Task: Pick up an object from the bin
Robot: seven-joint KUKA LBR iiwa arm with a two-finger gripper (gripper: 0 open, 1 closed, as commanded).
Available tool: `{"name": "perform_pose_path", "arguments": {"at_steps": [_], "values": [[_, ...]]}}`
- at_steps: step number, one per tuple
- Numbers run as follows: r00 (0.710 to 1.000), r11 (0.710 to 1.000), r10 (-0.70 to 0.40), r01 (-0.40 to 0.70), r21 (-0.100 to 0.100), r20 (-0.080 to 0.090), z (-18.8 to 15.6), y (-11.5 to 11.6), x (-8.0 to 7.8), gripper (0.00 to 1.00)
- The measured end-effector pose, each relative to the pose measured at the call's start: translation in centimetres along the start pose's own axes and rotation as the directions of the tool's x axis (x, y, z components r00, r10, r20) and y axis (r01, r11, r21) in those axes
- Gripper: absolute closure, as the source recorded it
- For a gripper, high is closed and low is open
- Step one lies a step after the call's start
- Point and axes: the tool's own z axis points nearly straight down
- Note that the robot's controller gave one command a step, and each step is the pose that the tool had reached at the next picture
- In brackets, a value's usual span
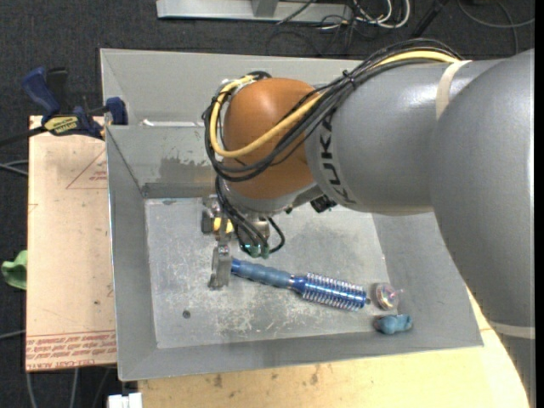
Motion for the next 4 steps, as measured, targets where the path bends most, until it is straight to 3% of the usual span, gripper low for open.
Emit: {"name": "perform_pose_path", "arguments": {"at_steps": [1,2,3,4], "values": [[0.957,0.957,-0.292,0.292,0.002,0.003,8.5,-5.9,-1.5,0.00],[0.778,0.778,-0.628,0.628,0.005,0.005,9.1,-12.4,-0.4,0.00],[0.777,0.777,-0.630,0.630,0.003,0.007,9.1,-12.2,-0.4,1.00],[0.769,0.769,-0.639,0.639,0.009,0.014,-2.0,-13.6,-0.1,1.00]]}}
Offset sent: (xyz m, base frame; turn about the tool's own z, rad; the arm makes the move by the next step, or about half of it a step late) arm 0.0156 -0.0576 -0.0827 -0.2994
